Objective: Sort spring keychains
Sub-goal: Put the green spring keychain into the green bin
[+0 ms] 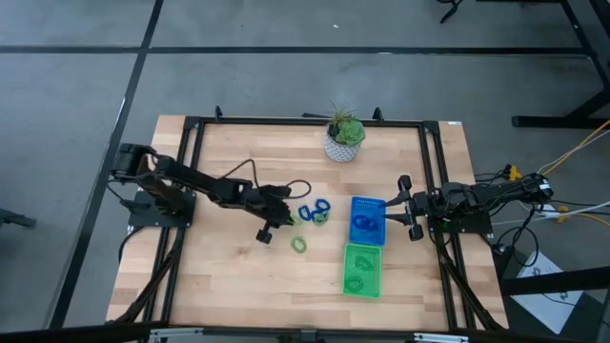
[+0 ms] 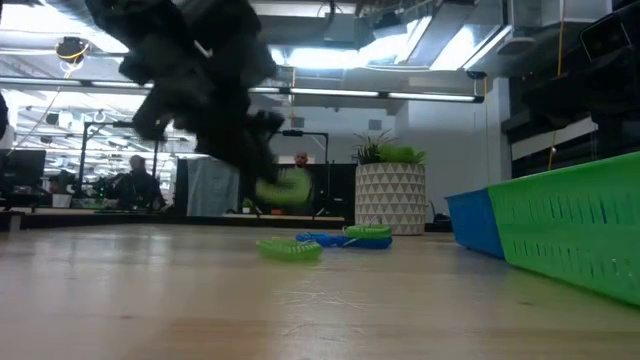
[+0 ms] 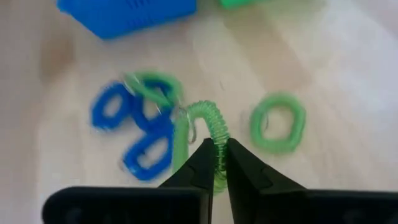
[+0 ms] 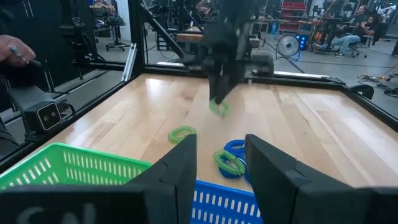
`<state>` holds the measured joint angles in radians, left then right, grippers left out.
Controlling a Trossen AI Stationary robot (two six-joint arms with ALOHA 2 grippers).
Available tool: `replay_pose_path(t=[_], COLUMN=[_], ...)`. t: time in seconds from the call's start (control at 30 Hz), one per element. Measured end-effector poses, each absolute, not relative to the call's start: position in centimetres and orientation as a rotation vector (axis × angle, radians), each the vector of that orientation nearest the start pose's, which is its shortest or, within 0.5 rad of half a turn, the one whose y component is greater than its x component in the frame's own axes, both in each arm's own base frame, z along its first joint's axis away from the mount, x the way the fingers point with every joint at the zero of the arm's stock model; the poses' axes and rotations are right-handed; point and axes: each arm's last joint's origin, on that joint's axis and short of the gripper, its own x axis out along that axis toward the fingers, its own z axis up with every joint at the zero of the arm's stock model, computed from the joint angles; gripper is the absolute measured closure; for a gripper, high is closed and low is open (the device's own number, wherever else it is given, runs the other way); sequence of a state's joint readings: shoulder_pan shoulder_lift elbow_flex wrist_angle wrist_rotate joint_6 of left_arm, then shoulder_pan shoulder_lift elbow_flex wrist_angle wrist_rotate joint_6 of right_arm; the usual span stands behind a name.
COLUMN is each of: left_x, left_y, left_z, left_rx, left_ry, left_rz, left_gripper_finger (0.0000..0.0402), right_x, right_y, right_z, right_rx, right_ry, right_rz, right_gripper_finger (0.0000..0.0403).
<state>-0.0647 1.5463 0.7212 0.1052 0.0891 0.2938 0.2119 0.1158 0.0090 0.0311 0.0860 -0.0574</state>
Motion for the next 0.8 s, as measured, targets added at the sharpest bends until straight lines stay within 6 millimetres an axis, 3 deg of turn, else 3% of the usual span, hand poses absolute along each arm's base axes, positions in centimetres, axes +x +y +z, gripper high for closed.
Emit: replay_pose_path(t=[0.27,0.4,0.53,0.8], left_x=[29.0,29.0,28.8,28.4], left_y=[-2.3,-3.3,-5.1,-7.1], left_z=[21.6,23.5,23.8,24.2], left_rx=[0.301,0.290,0.316,0.475], left_ry=[0.410,0.233,0.169,0.073], left_rz=[-0.247,-0.367,-0.502,-0.567], left_gripper_finger=[0.0383,0.0383,0.0383,0.0382], right_x=[10.2,10.2,10.2,10.2], right_y=[1.9,1.9,1.9,1.9], right_z=[16.0,16.0,16.0,16.0], right_rx=[-0.069,-0.069,-0.069,-0.069], right_ry=[0.072,0.072,0.071,0.072], right_rz=[0.128,0.128,0.128,0.128], right_gripper_finger=[0.0267,0.0267,0.0267,0.0267])
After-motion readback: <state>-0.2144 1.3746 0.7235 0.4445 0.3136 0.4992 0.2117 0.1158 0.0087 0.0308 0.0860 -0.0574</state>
